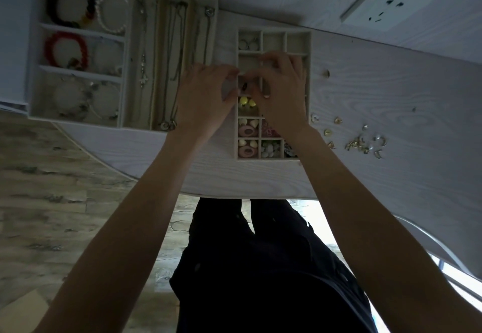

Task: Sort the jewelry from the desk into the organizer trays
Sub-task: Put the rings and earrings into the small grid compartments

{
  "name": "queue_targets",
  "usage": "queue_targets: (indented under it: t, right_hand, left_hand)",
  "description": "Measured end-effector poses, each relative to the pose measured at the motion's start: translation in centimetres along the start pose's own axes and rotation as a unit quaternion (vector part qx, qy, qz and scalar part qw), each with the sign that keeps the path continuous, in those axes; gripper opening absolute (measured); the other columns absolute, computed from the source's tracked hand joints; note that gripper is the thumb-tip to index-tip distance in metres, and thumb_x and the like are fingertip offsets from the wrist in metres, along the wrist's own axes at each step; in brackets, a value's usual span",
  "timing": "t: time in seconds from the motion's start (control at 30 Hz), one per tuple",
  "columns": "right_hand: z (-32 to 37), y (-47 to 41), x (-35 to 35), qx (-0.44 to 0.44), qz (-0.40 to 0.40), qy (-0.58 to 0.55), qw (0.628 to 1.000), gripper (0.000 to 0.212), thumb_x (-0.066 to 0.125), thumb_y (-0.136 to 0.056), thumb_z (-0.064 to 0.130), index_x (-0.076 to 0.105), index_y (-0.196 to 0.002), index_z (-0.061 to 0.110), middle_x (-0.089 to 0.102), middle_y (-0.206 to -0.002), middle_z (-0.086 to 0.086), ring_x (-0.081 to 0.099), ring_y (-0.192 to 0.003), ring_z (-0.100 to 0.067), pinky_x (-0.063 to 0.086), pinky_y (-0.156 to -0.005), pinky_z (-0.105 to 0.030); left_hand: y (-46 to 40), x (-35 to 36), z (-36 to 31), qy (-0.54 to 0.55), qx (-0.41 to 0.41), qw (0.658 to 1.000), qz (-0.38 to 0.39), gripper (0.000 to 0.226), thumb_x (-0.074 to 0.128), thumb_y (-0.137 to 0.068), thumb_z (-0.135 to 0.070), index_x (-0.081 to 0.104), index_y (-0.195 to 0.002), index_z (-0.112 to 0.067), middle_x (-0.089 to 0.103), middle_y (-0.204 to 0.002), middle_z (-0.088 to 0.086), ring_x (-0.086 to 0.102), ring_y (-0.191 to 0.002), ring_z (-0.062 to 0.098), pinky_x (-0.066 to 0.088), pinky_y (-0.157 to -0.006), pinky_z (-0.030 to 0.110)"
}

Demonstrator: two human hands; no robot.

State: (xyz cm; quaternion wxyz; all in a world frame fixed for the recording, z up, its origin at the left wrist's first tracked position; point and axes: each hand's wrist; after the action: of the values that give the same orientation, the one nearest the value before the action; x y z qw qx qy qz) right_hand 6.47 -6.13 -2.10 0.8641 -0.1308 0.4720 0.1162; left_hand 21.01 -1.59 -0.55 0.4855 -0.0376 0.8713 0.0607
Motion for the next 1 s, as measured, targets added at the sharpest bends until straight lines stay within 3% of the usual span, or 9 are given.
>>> queue_targets:
  t: [0.13, 0.53, 0.83, 1.0]
  right_hand:
    - [-0.5, 0.5, -0.6, 0.016, -0.032, 0.015, 0.999, 0.016, 0.058, -0.077, 0.022, 0.073, -0.082, 0.02, 0.061, -0.113, -0.007, 0.048, -0.107, -0.031, 0.037, -0.087, -0.034]
    - [0.1, -1.2, 0.0, -0.002, 0.039, 0.07, 0.997, 0.008, 0.074, -0.071, 0.027, 0.076, -0.079, 0.027, 0.056, -0.128, -0.001, 0.043, -0.12, -0.035, 0.033, -0.091, -0.039]
    - [0.7, -1.6, 0.7, -0.088, 0.006, 0.145, 0.985, 0.007, 0.072, -0.066, 0.025, 0.073, -0.061, 0.021, 0.065, -0.115, -0.002, 0.056, -0.108, -0.031, 0.031, -0.084, -0.034]
    - [0.8, -1.5, 0.7, -0.07, -0.034, 0.149, 0.986, 0.011, 0.078, -0.061, 0.018, 0.069, -0.067, 0.016, 0.066, -0.109, -0.002, 0.058, -0.104, -0.028, 0.042, -0.08, -0.036]
  left_hand:
    - [0.1, 0.0, 0.1, 0.007, 0.004, 1.0, -0.008, 0.026, 0.06, -0.088, -0.029, 0.063, -0.113, -0.022, 0.068, -0.107, -0.002, 0.055, -0.106, 0.026, 0.036, -0.095, 0.036]
    - [0.0, 0.1, 0.8, -0.008, 0.024, 1.0, -0.004, 0.025, 0.059, -0.087, -0.028, 0.064, -0.111, -0.021, 0.067, -0.106, -0.001, 0.056, -0.104, 0.026, 0.037, -0.09, 0.033]
    - [0.0, 0.1, 0.8, -0.017, 0.024, 1.0, -0.004, 0.025, 0.059, -0.085, -0.025, 0.066, -0.109, -0.021, 0.067, -0.104, 0.001, 0.056, -0.103, 0.028, 0.038, -0.089, 0.035]
    - [-0.1, -0.2, 0.5, -0.026, 0.013, 1.0, 0.006, 0.026, 0.058, -0.088, -0.025, 0.063, -0.113, -0.023, 0.065, -0.109, 0.0, 0.053, -0.108, 0.026, 0.036, -0.092, 0.035]
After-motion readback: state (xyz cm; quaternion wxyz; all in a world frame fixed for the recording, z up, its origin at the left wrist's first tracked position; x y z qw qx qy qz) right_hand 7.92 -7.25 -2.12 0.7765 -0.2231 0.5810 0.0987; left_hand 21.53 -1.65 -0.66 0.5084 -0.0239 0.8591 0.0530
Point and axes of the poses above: each hand's wrist, its own y-axis away from the middle knuckle, its own x-axis out of the palm, z = x × y
